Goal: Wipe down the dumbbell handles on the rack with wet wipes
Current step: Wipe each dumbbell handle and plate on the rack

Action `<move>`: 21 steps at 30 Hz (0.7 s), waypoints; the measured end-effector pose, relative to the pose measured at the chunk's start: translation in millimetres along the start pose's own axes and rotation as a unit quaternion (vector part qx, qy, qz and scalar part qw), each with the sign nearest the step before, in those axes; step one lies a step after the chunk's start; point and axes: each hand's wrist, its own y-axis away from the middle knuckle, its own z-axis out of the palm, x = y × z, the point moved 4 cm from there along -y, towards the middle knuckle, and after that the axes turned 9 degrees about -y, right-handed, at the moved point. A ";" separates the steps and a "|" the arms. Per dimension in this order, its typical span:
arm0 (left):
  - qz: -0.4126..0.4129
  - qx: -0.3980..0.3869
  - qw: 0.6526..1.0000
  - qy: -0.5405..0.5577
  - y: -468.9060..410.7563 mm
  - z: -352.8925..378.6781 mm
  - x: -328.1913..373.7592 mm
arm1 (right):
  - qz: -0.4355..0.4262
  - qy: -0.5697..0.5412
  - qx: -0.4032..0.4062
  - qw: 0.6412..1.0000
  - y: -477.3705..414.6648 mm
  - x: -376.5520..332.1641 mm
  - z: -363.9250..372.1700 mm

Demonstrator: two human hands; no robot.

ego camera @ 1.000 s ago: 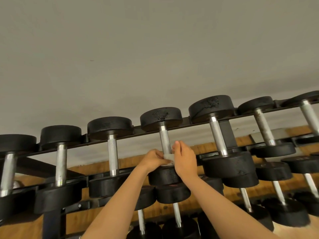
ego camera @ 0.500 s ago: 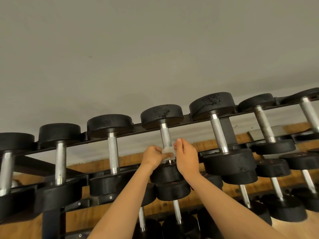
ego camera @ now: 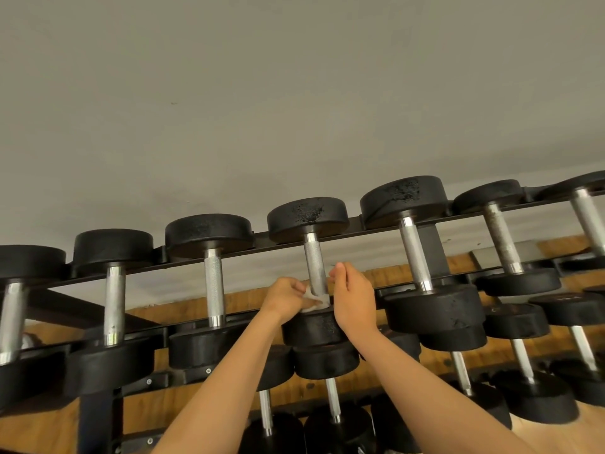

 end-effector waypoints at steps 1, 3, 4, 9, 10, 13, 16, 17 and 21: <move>0.003 0.008 1.000 0.004 -0.2 -1.7 -2.0 | -0.001 0.001 -0.001 1.000 0.4 -0.4 0.0; 0.015 0.009 1.000 0.011 -0.6 -2.3 -1.9 | -0.003 0.003 -0.001 1.000 1.0 -0.3 0.0; 0.017 -0.002 1.000 0.025 -0.7 -1.0 -0.4 | -0.003 0.002 -0.001 1.000 0.8 -0.4 0.0; 0.012 -0.041 0.999 -0.002 -1.0 1.5 3.6 | 0.000 -0.013 0.001 1.000 0.4 -0.8 0.2; 0.014 -0.018 1.000 -0.004 -1.5 -1.2 1.1 | 0.000 -0.014 0.002 1.000 0.7 -0.4 0.2; 0.020 0.034 0.999 0.012 -1.4 -4.4 -5.5 | -0.004 -0.016 0.002 1.000 1.4 -0.9 -0.5; 0.004 0.022 0.995 0.097 -1.6 3.4 -0.6 | 0.000 -0.018 0.004 1.000 1.0 -0.7 -0.6; 0.001 0.027 0.994 0.108 -1.6 4.3 2.5 | 0.000 -0.019 0.004 1.000 0.9 -0.9 -0.8; -0.002 0.075 0.990 0.122 0.4 1.7 -5.7 | 0.001 -0.022 0.001 1.000 0.6 0.8 0.0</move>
